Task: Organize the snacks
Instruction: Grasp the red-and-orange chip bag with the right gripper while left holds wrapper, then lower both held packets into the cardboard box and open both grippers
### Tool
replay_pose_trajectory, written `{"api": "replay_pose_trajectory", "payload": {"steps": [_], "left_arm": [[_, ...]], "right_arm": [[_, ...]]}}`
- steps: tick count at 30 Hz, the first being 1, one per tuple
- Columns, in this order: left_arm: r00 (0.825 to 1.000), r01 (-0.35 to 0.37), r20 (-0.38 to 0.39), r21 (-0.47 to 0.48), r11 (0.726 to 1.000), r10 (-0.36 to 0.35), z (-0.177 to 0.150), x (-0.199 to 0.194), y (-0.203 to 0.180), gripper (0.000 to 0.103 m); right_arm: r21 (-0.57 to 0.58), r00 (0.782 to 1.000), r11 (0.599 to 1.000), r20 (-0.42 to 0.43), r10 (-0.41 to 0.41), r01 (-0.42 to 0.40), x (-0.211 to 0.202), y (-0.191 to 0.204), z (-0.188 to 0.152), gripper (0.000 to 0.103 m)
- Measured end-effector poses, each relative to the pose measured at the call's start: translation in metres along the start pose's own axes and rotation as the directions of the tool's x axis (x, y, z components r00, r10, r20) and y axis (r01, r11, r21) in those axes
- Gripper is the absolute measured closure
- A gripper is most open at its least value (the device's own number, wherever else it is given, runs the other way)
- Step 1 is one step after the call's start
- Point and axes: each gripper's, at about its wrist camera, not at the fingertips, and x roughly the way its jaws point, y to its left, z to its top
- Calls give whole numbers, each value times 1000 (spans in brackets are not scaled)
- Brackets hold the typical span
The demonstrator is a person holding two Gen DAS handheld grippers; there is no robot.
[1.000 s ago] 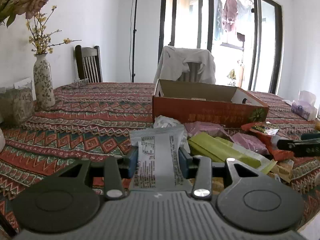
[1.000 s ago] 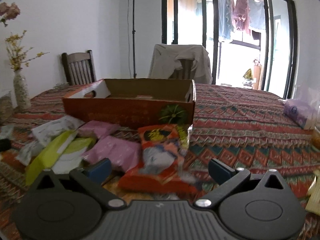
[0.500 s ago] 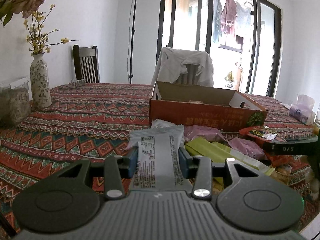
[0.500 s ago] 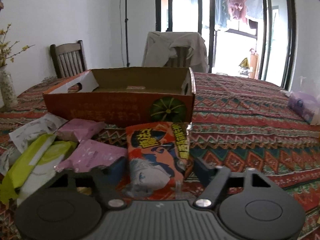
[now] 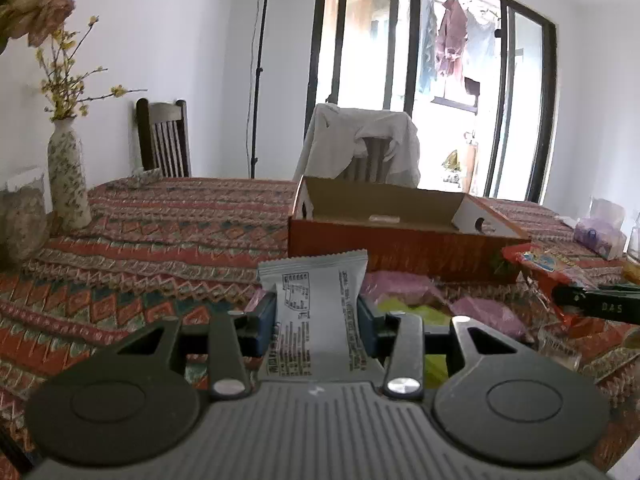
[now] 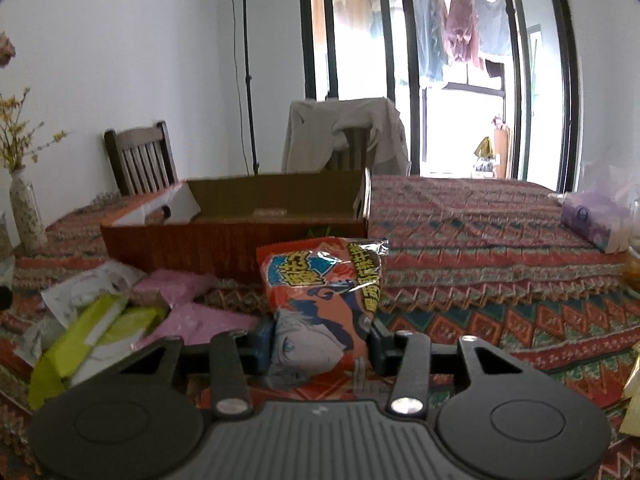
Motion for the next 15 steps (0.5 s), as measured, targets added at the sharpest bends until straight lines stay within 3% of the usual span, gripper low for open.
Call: {"api": "replay_pose_trajectory", "payload": {"steps": [15], "left_arm": [[994, 24, 100, 70, 997, -31, 64, 34, -30, 60]], "right_arm": [[-20, 990, 999, 135, 32, -30, 16, 11, 67, 59]]}}
